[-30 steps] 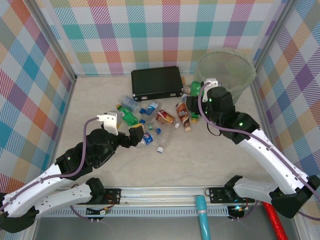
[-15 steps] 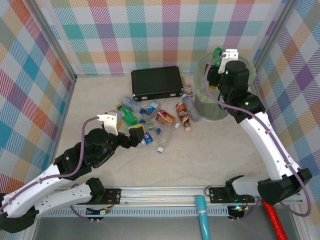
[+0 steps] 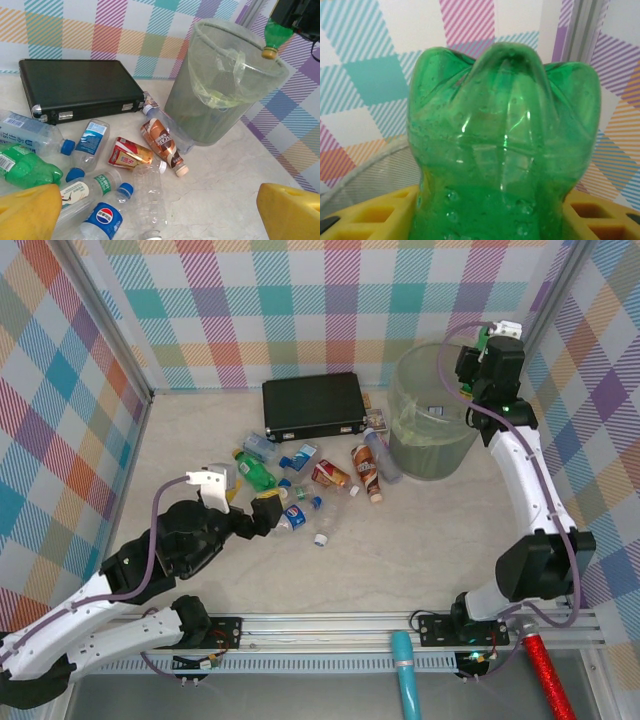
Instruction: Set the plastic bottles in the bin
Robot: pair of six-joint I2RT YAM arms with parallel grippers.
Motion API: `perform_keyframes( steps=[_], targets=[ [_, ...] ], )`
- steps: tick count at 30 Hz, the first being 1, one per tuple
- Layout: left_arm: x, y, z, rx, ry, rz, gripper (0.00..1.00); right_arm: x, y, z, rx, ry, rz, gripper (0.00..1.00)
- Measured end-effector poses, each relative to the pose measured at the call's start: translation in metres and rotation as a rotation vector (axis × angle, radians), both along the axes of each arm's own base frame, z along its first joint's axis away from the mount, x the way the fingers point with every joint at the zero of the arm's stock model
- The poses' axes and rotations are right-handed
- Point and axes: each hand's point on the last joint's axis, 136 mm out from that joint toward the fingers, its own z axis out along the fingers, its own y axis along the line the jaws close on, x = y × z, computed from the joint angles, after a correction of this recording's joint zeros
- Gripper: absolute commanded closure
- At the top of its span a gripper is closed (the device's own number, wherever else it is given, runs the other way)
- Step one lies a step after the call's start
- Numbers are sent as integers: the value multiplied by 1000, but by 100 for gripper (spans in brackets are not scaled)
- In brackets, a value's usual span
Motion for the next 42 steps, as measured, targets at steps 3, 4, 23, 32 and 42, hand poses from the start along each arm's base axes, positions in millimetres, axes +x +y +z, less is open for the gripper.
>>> perform_keyframes(
  steps=[3,4,23,32,42],
  targets=[
    [-2,3,2,-9,-6,1,0,7,-9,-10,-1,21,-17,44],
    [-2,5,3,-12,-9,5,0,8,-11,-12,-1,26,-22,43],
    [-4,9,2,-7,-7,12,0,9,-14,-18,-27,55,0,11],
    [2,0,-10,36,22,11,0,-12,-2,-5,40,51,60,1],
    [14,-21,-39,128,92,4,0,-64,23,22,216,4,156,1]
  ],
)
